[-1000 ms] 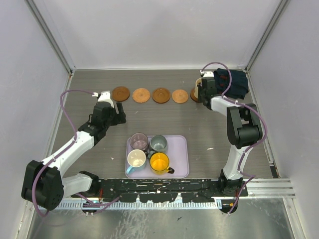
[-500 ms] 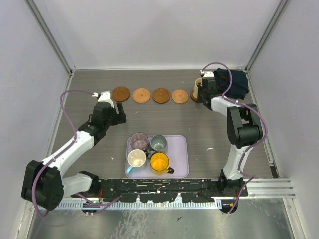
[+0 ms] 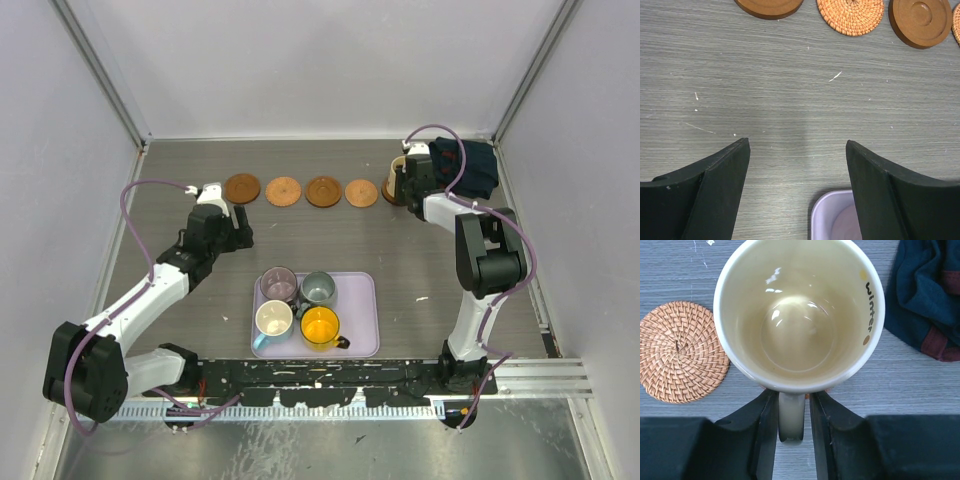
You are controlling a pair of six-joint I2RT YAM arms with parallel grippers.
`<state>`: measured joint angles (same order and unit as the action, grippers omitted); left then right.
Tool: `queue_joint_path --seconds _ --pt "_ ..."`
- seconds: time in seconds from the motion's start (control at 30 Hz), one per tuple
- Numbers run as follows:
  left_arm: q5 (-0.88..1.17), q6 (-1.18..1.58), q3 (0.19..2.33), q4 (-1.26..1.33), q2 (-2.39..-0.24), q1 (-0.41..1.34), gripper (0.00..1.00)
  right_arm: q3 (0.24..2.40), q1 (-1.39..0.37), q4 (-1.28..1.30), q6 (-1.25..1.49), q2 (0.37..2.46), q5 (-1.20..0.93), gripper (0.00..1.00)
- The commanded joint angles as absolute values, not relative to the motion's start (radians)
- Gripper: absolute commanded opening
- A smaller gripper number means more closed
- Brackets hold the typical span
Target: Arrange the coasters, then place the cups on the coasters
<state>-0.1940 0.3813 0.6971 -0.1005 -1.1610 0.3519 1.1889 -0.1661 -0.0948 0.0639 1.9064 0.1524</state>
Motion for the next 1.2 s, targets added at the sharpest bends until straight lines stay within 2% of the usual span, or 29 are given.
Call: queue_joint_path --seconds 0.0,0.43,0.7,0.93,1.03,1.17 --pt "-0.188 0.388 0.706 -0.052 -1.144 0.348 0.79 1.191 -0.165 -0.167 0.073 1.836 0.172 0.36" --pt "-0.182 0.393 0.699 -0.060 -1.124 0.347 0.79 1.107 -0.166 -0.127 0.087 1.723 0.207 0.42" --pt "-0.158 0.392 0.680 -0.064 -1.085 0.347 0.79 0.964 -0.169 -0.067 0.175 1.493 0.274 0.45" --pt "-0.098 0.388 0.672 -0.091 -1.079 0.349 0.81 0.837 -0.190 0.060 0.282 1.232 0.037 0.49" --pt "-0.053 0.388 0.662 -0.091 -1.068 0.350 0.81 0.812 -0.252 0.152 0.294 1.153 0.007 0.50" --pt "-0.007 0.384 0.648 -0.094 -1.054 0.362 0.82 0.796 -0.450 0.275 0.261 1.085 0.104 0.52"
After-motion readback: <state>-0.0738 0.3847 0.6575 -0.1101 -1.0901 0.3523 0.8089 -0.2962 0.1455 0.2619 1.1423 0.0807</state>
